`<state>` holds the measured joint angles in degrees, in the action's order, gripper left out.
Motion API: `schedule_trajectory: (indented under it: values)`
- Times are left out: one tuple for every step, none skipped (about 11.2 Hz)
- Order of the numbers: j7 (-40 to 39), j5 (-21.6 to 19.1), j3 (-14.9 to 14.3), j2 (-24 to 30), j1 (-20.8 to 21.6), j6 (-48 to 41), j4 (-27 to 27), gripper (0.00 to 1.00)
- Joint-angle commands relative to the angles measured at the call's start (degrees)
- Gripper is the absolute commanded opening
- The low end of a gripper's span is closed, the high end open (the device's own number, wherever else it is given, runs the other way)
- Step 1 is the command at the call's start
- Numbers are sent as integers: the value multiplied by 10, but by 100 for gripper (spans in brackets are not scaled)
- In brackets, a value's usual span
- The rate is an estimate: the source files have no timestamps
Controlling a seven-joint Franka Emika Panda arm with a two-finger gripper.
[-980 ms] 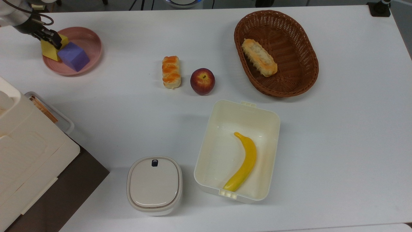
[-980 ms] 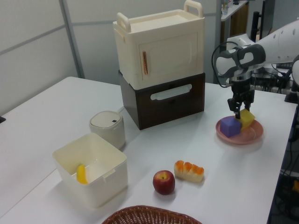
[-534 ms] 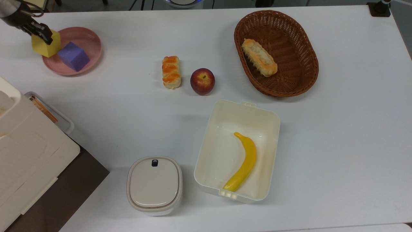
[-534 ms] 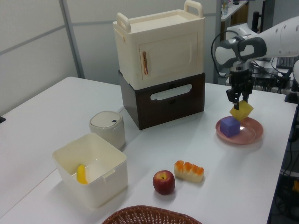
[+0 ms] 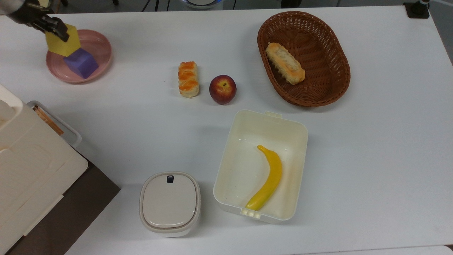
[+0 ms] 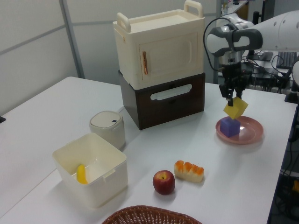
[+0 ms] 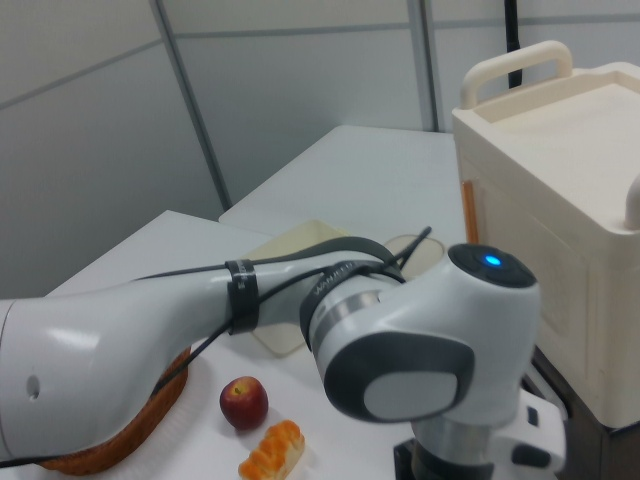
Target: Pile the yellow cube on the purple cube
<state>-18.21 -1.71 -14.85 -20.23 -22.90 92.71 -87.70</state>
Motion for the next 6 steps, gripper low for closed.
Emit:
schedule_trajectory:
  values:
    - [7,-18,-3,2,33,-15,-5,20]
    - [9,-20,-3,-4,37,-13,-6,22]
    - [9,-19,-3,-12,39,-10,-5,25]
    - [4,-17,-4,-13,38,-10,-6,25]
    - [0,-15,-4,-14,37,-10,-7,25]
    - [0,-10,-4,-20,36,-10,-6,35]
